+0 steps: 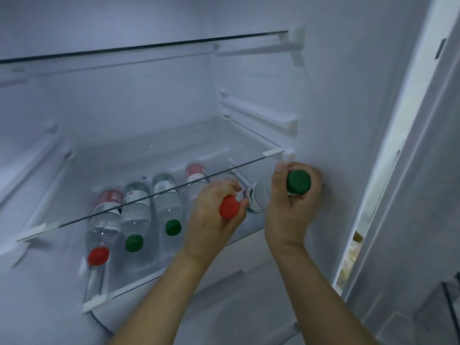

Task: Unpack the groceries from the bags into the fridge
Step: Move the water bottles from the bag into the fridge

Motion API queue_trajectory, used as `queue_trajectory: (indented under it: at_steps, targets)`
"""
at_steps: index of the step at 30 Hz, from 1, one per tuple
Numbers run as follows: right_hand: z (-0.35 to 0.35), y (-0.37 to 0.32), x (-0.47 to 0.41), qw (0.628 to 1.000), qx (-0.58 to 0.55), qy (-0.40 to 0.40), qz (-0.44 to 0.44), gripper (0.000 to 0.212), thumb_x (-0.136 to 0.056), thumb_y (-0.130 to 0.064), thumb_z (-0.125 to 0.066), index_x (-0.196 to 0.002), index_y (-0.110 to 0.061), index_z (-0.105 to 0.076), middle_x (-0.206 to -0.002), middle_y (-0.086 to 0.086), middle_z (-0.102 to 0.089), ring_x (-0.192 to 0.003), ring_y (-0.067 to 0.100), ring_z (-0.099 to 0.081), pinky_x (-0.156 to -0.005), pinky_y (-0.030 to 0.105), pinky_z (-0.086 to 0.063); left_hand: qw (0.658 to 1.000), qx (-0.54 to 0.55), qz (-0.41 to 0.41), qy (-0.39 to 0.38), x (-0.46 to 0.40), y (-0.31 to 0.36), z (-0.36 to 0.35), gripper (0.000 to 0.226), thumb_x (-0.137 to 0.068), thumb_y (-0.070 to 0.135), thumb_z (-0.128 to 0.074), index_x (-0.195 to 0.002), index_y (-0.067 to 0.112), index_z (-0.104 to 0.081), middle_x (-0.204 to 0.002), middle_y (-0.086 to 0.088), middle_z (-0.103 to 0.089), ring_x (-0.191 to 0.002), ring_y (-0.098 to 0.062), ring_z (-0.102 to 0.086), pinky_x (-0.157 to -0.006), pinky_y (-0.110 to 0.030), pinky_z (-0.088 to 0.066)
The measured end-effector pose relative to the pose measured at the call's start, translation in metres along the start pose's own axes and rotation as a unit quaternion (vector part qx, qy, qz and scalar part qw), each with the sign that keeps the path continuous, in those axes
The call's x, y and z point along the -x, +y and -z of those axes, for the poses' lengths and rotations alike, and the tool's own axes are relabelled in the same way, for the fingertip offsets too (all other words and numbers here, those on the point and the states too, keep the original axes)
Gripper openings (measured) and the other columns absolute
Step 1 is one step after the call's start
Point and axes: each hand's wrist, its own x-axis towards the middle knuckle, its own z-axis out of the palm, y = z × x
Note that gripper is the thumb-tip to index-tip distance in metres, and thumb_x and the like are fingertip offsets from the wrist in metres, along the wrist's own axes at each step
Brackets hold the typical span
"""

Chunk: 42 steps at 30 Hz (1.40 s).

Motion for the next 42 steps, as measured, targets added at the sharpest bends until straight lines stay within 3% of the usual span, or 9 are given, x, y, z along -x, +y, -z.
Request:
queue_trajectory:
  at_steps: [5,8,12,17,23,28,32,42]
  targets:
    - [-0.006,0.007,0.011,0.997,-0.042,-0.044,-0.051,0.012,-0.093,-0.007,-0.062,-0.09,-0.015,-0.054,-0.092,-0.003,-0.062,-0.08,0.001,-0.059,-0.074,0.013,-0.047,0.998,-0.046,-0.007,-0.032,0.007,-0.024,0.008,0.031,-0.093,0.033,-0.061,-0.108,0.006,-0.059,-0.121,-0.005,-0.061,-0.12,-0.015,-0.056,-0.104,-0.029,-0.044]
    - [-0.007,0.016,0.021,0.988,-0.038,-0.102,-0.105,0.008,-0.093,-0.008,-0.062,-0.094,-0.011,-0.054,-0.11,-0.001,-0.064,-0.095,0.004,-0.062,-0.078,0.012,-0.047,0.995,-0.079,0.003,-0.062,0.007,-0.035,0.011,0.029,-0.094,0.029,-0.062,-0.113,0.009,-0.056,-0.127,-0.005,-0.058,-0.127,-0.015,-0.051,-0.105,-0.03,-0.044]
    - [-0.005,0.034,0.03,0.97,-0.024,-0.147,-0.191,0.017,-0.093,-0.012,-0.063,-0.107,-0.013,-0.054,-0.133,-0.009,-0.053,-0.113,-0.003,-0.055,-0.082,0.007,-0.045,0.985,-0.141,-0.023,-0.097,0.015,-0.057,0.009,0.029,-0.094,0.023,-0.063,-0.117,0.009,-0.052,-0.132,-0.006,-0.054,-0.135,-0.019,-0.043,-0.107,-0.039,-0.043]
    - [-0.018,0.05,0.021,0.954,0.042,-0.165,-0.247,0.036,-0.092,-0.017,-0.064,-0.124,-0.026,-0.051,-0.116,-0.012,-0.056,-0.101,0.001,-0.057,-0.072,0.007,-0.047,0.963,-0.225,-0.046,-0.14,0.022,-0.069,-0.002,0.038,-0.09,0.02,-0.069,-0.12,0.007,-0.051,-0.138,-0.008,-0.052,-0.139,-0.024,-0.038,-0.109,-0.05,-0.04]
    - [-0.031,0.084,0.015,0.925,0.076,-0.201,-0.314,0.04,-0.091,-0.022,-0.065,-0.126,-0.033,-0.048,-0.109,-0.012,-0.056,-0.094,0.002,-0.056,-0.078,0.019,-0.047,0.929,-0.316,0.006,-0.191,0.026,-0.066,-0.003,0.07,-0.08,0.037,-0.078,-0.136,0.008,-0.049,-0.142,-0.01,-0.052,-0.131,-0.025,-0.051,-0.106,-0.04,-0.041]
    - [-0.035,0.109,0.018,0.913,0.138,-0.226,-0.311,0.037,-0.091,-0.026,-0.064,-0.126,-0.024,-0.053,-0.12,0.002,-0.063,-0.104,0.016,-0.062,-0.09,0.036,-0.053,0.919,-0.356,0.05,-0.163,0.028,-0.07,-0.004,0.075,-0.078,0.053,-0.073,-0.136,0.012,-0.052,-0.146,-0.007,-0.05,-0.135,-0.025,-0.047,-0.114,-0.043,-0.031]
    - [-0.038,0.112,0.013,0.904,0.184,-0.255,-0.289,0.043,-0.093,-0.025,-0.061,-0.134,-0.02,-0.048,-0.119,-0.003,-0.058,-0.104,0.017,-0.057,-0.089,0.034,-0.05,0.901,-0.395,0.096,-0.152,0.029,-0.074,-0.004,0.088,-0.077,0.073,-0.053,-0.144,0.017,-0.044,-0.151,0.0,-0.044,-0.138,-0.022,-0.042,-0.117,-0.053,-0.02]
    - [-0.04,0.129,0.007,0.892,0.234,-0.286,-0.26,0.048,-0.091,-0.026,-0.06,-0.137,-0.024,-0.049,-0.128,0.002,-0.058,-0.115,0.022,-0.057,-0.097,0.047,-0.05,0.915,-0.357,0.109,-0.155,0.029,-0.076,0.0,0.078,-0.089,0.071,-0.034,-0.149,0.021,-0.038,-0.156,0.004,-0.036,-0.143,-0.016,-0.033,-0.12,-0.055,-0.009]
